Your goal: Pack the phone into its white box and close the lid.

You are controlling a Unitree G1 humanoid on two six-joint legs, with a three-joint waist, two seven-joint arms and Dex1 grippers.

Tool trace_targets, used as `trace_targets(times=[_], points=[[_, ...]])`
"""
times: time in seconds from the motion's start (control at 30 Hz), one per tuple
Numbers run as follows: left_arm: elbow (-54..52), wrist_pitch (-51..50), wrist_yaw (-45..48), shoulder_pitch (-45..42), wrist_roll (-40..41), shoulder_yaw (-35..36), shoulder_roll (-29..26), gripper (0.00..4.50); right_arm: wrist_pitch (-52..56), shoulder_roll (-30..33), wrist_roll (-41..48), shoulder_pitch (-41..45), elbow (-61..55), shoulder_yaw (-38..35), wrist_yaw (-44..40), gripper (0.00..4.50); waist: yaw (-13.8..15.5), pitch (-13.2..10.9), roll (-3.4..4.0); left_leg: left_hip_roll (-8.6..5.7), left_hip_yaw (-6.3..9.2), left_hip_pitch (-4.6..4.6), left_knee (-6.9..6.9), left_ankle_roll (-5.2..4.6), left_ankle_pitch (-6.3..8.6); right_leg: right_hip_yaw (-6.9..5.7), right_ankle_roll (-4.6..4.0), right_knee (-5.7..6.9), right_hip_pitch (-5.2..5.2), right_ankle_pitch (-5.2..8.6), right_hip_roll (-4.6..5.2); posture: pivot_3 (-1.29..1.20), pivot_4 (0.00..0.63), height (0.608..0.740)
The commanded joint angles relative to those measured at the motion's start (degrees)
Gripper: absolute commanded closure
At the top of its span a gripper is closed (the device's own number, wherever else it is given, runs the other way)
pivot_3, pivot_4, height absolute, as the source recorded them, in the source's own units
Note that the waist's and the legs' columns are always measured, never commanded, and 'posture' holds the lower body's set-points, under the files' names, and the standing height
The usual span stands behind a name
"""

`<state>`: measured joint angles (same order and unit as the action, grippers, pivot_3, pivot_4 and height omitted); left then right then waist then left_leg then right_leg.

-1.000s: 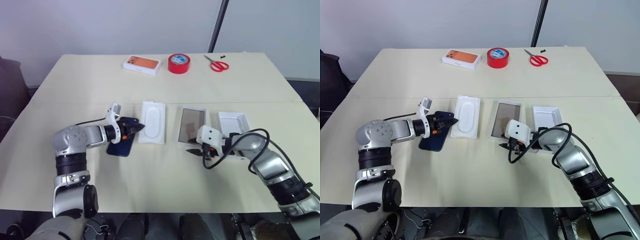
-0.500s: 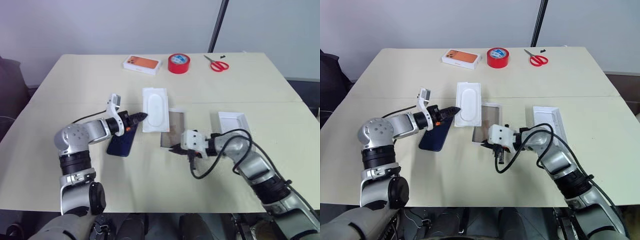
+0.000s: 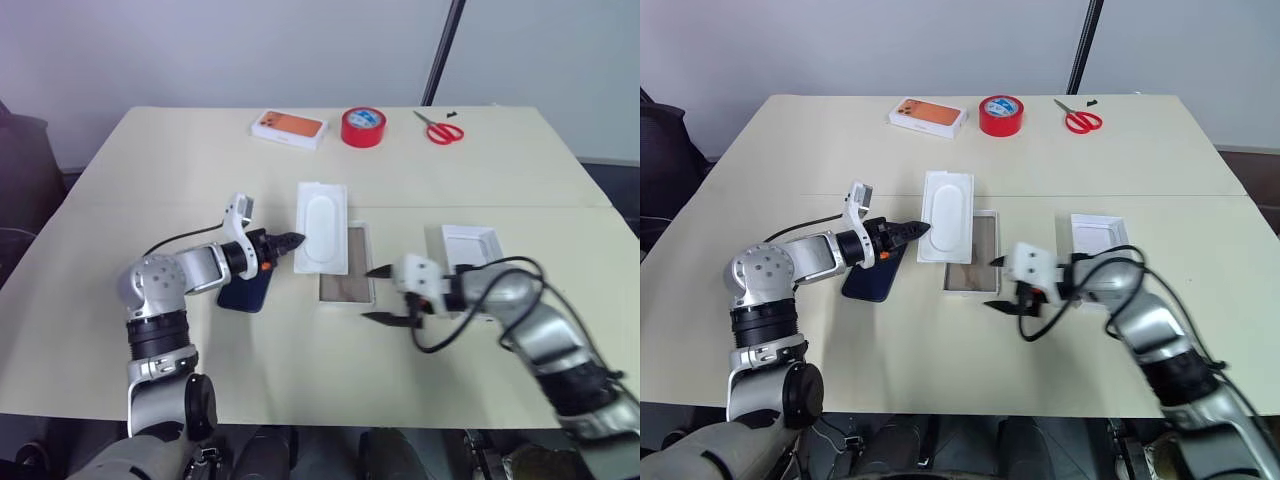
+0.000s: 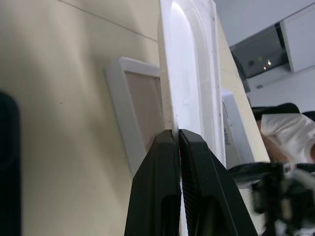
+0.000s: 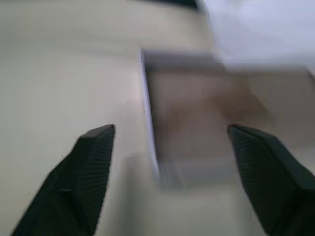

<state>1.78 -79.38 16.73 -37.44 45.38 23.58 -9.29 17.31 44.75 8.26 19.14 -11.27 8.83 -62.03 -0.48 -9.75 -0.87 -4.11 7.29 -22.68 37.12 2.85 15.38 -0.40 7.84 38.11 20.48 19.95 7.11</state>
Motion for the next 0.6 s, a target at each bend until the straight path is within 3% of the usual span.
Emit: trace_targets(times=[0.03, 0.3, 0.43, 0.53, 0.6], points=[[-4.2, -0.9, -2.4, 1.3, 2.0, 0.0, 3.2, 4.33, -0.1, 2.6, 1.4, -1.9, -2.1, -5.1, 0.6, 0.62, -0.1, 0.0, -0.01, 0.0, 0.0, 0.0, 0.01, 0.0, 0.0, 0.0, 0.01, 0.0, -0.01, -0.01, 0.0, 0.0, 0.15, 0.74], [-8.3, -2.6, -5.7, 4.3, 3.1, -0.4, 7.6, 4.33, -4.5, 2.3, -0.3, -4.7, 0.9, -7.4, 4.4, 0.62, -0.4, 0.0, -0.02, 0.01, -0.11, 0.03, -0.02, 0.0, 0.0, 0.04, 0.01, 0.03, 0.03, -0.01, -0.1, 0.0, 0.15, 0.74], [-8.7, -3.3, -5.8, 3.9, 3.6, 0.2, 7.2, 3.03, -5.3, 1.7, 0.0, -4.8, 1.9, -7.9, 5.6, 0.54, -0.2, 0.0, -0.03, 0.0, -0.1, 0.03, -0.01, 0.0, 0.0, 0.05, 0.02, 0.02, 0.02, -0.02, -0.09, 0.0, 0.15, 0.74], [-8.8, -4.5, -4.4, 3.6, 4.4, -0.8, 5.8, 1.52, -6.1, 1.5, -0.2, -4.5, 2.7, -7.7, 6.2, 0.54, -0.2, 0.0, -0.03, -0.01, -0.11, 0.02, 0.0, 0.0, 0.0, 0.05, 0.02, 0.01, 0.01, -0.02, -0.08, 0.0, 0.15, 0.74], [-9.8, -3.9, -3.0, 3.7, 4.8, -2.3, 4.5, 1.52, -5.5, 0.2, 1.0, -3.0, 3.0, -8.4, 7.4, 0.54, -0.3, 0.0, -0.03, -0.01, -0.1, 0.03, -0.01, 0.0, 0.0, 0.05, 0.02, 0.01, 0.01, -0.02, -0.09, 0.0, 0.15, 0.74]])
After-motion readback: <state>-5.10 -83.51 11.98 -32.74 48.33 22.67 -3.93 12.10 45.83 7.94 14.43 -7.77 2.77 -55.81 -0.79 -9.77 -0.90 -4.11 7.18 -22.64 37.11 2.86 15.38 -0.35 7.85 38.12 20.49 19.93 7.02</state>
